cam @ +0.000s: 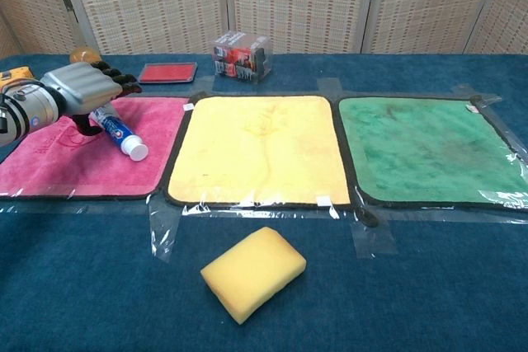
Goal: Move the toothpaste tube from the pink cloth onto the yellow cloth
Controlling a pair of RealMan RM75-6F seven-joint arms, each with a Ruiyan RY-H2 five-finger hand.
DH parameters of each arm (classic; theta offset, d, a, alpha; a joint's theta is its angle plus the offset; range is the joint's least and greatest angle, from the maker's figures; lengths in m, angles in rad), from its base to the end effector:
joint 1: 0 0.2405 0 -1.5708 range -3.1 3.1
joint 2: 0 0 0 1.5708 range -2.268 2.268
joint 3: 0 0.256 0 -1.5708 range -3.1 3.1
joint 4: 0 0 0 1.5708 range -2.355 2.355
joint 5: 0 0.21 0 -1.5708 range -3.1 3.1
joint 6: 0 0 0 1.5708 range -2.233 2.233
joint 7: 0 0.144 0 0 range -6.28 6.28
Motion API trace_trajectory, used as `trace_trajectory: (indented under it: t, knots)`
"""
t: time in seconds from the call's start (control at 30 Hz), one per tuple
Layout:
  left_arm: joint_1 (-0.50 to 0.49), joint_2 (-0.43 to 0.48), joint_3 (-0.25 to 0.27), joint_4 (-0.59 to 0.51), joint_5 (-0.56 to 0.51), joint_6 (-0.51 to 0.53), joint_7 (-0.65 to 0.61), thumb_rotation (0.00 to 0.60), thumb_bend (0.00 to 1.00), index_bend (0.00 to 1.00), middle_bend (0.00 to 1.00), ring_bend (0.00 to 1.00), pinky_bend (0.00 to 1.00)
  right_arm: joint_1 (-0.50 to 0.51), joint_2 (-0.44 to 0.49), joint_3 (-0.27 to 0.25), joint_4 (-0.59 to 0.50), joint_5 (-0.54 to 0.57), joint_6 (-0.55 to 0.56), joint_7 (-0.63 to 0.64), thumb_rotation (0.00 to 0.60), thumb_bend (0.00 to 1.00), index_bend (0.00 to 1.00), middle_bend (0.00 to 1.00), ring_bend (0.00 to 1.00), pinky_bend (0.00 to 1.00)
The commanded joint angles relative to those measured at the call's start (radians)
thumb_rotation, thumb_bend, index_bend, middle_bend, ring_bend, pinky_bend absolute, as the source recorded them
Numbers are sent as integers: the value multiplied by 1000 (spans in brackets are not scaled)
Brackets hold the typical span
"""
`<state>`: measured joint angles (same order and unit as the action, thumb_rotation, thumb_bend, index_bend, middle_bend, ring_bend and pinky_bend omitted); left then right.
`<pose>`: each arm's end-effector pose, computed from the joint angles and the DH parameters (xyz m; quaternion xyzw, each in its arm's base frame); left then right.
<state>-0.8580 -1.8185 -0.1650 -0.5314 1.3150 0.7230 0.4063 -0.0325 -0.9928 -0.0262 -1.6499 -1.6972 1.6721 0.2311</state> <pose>-0.2378 0.4494 -0.0120 -0.7936 -0.1466 -0.1459 0.5722 -0.2984 -0.1274 0.1970 0.5819 -0.3973 0.4633 0.5375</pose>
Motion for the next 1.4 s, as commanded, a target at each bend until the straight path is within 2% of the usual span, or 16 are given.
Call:
trace_trajectory:
  t: [0.03, 0.27, 0.73, 0.97, 1.2, 1.4]
  knots:
    - [-6, -3, -2, -7, -1, 6, 0, 600, 367, 1, 27, 0, 4, -1, 0, 0, 1, 0, 2, 1, 600, 151, 98, 62, 83, 0]
    - [-17, 5, -27, -94, -17, 39, -37, 600, 367, 1, 25, 0, 5, -3, -1, 3, 6, -5, 8, 9, 600, 151, 98, 61, 84, 0]
    - [-95, 2, -59, -257, -22, 97, 80, 600, 367, 1, 25, 0, 5, -23, -2, 2, 26, -4, 37, 32, 600, 151, 98, 62, 84, 0]
    - [-92, 49, -63, -353, -20, 148, 102, 600, 367, 1, 25, 0, 5, -23, 0, 5, 26, -9, 40, 33, 600, 152, 98, 61, 84, 0]
    - [-51, 101, -53, -343, -77, 129, 116, 600, 367, 1, 25, 0, 5, -19, -6, 7, 34, -5, 30, 41, 600, 151, 98, 61, 83, 0]
    - [-20, 92, -30, -258, -132, 71, 123, 600, 368, 1, 25, 0, 4, -15, -10, 7, 39, -5, 21, 42, 600, 151, 99, 61, 82, 0]
